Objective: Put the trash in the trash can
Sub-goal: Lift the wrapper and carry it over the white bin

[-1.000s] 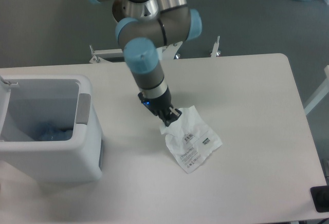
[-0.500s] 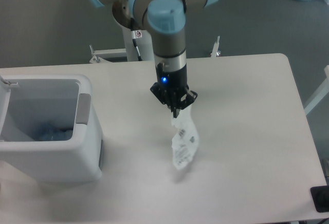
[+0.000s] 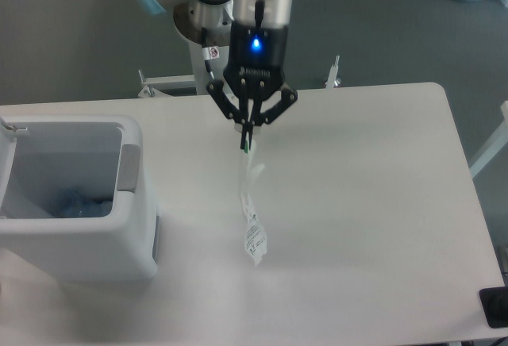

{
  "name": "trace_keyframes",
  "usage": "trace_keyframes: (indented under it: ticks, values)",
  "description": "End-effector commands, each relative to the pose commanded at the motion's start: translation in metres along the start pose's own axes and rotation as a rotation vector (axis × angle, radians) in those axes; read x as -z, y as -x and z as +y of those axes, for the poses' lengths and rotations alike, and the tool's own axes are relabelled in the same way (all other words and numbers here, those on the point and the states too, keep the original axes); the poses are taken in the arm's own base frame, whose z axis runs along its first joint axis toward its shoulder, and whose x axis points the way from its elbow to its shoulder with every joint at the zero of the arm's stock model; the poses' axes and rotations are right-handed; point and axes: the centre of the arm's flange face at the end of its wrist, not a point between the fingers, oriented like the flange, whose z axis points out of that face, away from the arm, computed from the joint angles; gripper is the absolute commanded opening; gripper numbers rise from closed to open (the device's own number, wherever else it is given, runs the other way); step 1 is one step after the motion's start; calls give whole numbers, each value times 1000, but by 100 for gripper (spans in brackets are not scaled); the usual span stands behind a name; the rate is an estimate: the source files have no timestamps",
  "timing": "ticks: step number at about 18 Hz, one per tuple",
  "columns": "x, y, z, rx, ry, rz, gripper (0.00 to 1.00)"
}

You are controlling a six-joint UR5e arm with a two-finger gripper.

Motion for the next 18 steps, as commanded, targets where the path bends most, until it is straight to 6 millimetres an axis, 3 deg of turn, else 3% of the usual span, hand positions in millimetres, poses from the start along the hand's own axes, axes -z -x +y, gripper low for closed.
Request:
trace_keyframes:
  ticks: [2,9,15,18]
  values:
    - [23,-21,-6,46,-57,54,0]
    - [74,-66,-6,214,-135,105,0]
    - [91,-91,-3,300,-157,191,0]
    - [87,-104,1,317,-143,267,0]
